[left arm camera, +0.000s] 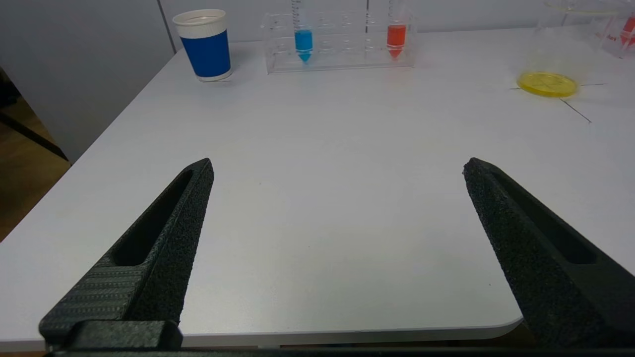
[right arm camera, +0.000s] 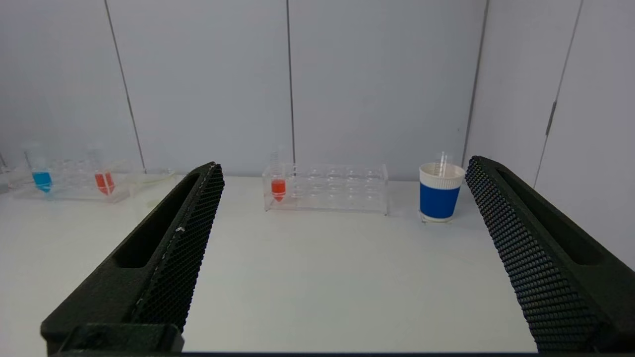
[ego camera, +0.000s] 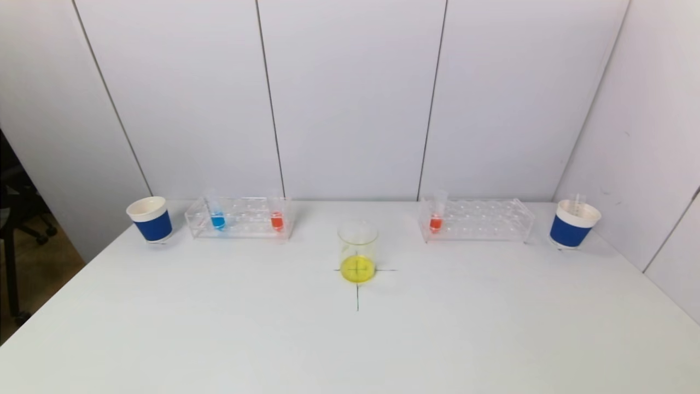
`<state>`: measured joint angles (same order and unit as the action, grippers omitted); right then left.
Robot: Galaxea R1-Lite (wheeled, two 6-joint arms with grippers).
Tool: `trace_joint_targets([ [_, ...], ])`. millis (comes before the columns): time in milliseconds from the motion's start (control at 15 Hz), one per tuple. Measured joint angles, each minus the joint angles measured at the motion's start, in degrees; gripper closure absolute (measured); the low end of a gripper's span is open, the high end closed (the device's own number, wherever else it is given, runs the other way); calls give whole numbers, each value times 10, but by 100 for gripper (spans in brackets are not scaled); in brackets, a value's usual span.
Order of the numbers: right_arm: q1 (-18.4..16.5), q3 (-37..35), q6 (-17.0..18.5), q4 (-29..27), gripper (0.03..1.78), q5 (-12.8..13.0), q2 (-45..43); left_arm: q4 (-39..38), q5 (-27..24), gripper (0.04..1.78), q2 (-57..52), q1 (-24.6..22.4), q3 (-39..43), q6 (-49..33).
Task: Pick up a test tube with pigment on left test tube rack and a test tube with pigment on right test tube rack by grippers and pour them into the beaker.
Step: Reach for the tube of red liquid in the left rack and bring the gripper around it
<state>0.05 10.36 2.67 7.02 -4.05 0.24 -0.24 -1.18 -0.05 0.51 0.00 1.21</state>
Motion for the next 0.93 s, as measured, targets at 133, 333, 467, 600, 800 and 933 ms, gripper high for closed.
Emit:
trace_joint_targets([
  [133,0,-71,-33,99,4,3,-1,0,0,6,0,0,0,0],
  [333,0,-99,-56,102,4,20,-1,0,0,6,0,0,0,0],
  [467,0,-103,-56,47,4,39,-1,0,0,6,0,0,0,0],
  [600,0,-104,-53,1,4,42,-2,0,0,6,0,0,0,0],
  [800,0,-103,-54,-36,4,42,-2,0,0,6,0,0,0,0],
  [933,0,-100,-52,-76,4,39,-2,0,0,6,0,0,0,0],
])
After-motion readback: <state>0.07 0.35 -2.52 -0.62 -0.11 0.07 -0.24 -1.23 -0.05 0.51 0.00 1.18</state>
